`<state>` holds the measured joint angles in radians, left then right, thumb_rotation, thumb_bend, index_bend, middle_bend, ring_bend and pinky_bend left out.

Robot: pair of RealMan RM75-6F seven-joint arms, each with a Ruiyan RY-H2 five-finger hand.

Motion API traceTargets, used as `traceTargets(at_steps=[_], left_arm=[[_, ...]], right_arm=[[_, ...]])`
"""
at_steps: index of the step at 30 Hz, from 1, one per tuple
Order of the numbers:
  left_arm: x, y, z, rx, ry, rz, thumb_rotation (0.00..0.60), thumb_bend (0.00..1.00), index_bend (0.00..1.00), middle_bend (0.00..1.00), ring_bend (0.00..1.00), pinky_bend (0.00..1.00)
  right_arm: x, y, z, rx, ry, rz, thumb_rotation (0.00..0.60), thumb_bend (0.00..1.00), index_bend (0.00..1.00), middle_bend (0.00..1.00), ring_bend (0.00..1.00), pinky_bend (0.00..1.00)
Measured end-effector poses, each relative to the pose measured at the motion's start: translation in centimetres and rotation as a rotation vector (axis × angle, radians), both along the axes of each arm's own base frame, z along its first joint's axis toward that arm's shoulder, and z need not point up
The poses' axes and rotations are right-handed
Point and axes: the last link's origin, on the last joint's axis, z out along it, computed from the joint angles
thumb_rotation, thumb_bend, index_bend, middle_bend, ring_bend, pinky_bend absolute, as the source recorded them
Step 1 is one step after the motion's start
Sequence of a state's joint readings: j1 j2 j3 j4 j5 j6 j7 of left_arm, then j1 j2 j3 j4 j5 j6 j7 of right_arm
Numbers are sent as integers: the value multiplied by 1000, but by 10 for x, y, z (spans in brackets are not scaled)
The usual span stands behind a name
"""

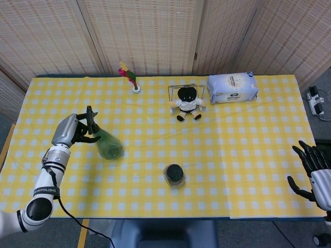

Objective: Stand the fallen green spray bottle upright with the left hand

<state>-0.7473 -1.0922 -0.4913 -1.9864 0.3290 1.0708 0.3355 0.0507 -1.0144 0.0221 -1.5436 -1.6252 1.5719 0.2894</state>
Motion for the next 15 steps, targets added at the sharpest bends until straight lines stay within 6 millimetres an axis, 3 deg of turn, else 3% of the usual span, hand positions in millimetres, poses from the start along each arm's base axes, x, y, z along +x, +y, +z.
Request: traceTargets(at_steps=[15], left_arm=[[0, -3, 2, -11, -12, -10, 600, 193, 448, 1000, 1000, 1000]], right_arm=[[0, 2, -1, 5, 4, 1, 600, 426, 0, 0, 0, 0]])
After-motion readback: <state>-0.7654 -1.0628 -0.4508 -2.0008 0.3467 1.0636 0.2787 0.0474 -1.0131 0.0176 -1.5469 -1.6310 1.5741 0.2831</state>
